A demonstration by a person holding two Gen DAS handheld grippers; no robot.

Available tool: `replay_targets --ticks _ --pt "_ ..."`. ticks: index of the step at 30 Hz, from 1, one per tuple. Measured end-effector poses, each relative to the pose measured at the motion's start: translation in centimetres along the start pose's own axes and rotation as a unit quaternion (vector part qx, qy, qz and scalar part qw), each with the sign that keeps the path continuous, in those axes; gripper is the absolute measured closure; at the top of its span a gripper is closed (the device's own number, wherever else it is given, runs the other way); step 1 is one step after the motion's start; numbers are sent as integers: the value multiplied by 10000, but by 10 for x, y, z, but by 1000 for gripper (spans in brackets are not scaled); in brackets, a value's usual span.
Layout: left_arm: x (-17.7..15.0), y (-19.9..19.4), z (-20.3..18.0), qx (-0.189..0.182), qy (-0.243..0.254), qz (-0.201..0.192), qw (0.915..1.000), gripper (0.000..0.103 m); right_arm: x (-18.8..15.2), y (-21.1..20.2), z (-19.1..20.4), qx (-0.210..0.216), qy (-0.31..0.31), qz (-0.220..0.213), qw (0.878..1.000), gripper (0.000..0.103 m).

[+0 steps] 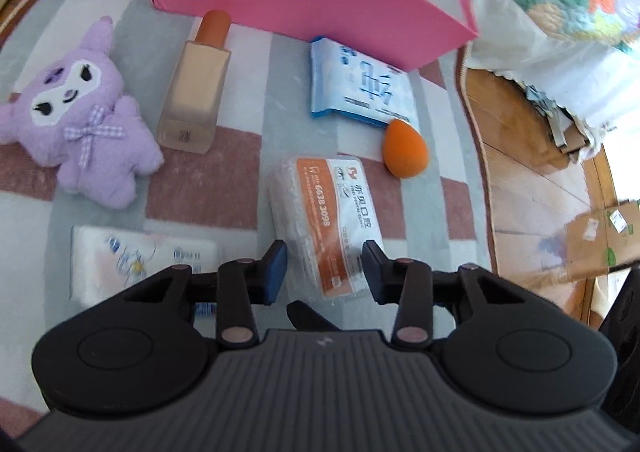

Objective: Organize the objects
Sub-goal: 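Carry the mask package into the pink box beside the yarn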

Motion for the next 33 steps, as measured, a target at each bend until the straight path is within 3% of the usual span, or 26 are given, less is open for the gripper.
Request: replay_targets --ticks 9,20,26,33 --pt "5 -73 -26 -161 545 -309 9979 64 22 -65 23 110 -59 -474 9988 38" --pt "82 -131 -80 -53 1393 -1100 9841 64 110 -102 15 -116 -429 -1475 9881 38" --pt "147 -127 -90 90 1309 -1265 9833 63 167 -90 -3 -230 -429 -1872 9811 38" --pt "221 -72 -72 231 1127 -838 9898 64 216 -26 -33 -108 61 -1523 9883 38"
Point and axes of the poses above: each gripper's, at about its wrist camera, not at the fingertips, and y roughly the way its jaws point, z to its left, x to its top, the point moved 7 cm from there along y, roughly the way its jaws point, and after that the axes turned 10 degrees about -z, right-handed, at the moved point
